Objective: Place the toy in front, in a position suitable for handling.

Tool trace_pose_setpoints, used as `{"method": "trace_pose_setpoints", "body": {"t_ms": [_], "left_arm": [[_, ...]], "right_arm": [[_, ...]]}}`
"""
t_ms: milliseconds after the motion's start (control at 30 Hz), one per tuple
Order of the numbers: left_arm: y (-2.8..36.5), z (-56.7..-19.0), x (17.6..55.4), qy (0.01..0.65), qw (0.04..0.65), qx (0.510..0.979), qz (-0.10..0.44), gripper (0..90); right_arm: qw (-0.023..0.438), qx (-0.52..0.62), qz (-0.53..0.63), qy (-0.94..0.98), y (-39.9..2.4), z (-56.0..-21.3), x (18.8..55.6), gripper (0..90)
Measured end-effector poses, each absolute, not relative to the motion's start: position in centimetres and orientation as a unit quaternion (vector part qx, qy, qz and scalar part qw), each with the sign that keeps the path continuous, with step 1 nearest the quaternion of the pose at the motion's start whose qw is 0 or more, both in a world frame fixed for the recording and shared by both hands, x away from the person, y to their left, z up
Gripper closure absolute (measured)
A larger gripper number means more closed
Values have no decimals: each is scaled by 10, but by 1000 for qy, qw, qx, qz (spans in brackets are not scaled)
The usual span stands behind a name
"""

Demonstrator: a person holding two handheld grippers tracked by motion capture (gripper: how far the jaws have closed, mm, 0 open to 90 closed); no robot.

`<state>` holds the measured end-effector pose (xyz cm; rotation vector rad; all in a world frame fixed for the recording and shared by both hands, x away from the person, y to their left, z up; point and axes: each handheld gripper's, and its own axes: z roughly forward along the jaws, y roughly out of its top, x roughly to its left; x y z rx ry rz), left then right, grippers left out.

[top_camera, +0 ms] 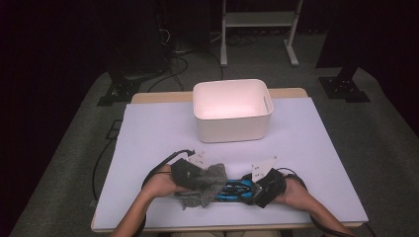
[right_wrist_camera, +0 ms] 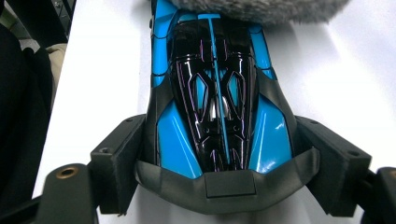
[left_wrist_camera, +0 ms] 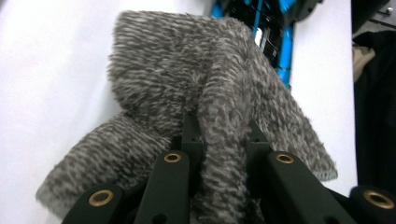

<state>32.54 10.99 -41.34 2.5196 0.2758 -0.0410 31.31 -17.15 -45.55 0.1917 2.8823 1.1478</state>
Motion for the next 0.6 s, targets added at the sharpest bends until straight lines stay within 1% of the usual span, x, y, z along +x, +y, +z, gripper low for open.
{"method": "trace_pose_setpoints", "body": {"t_ms": [233, 367, 467, 600], "left_arm": [[107, -412, 316, 89, 305, 948, -23, 767], [92, -410, 310, 70, 303, 950, -26, 767], [79, -406, 309, 51, 315, 947, -30, 767], [62, -405, 308, 30, 303, 952, -27, 767]], "right_arm": [[17, 62, 369, 927, -171, -456, 313, 213], [16, 64, 369, 927, -171, -456, 313, 213], [18, 62, 369, 927, -171, -456, 313, 213], [18, 64, 368, 927, -171, -456, 312, 213]]}}
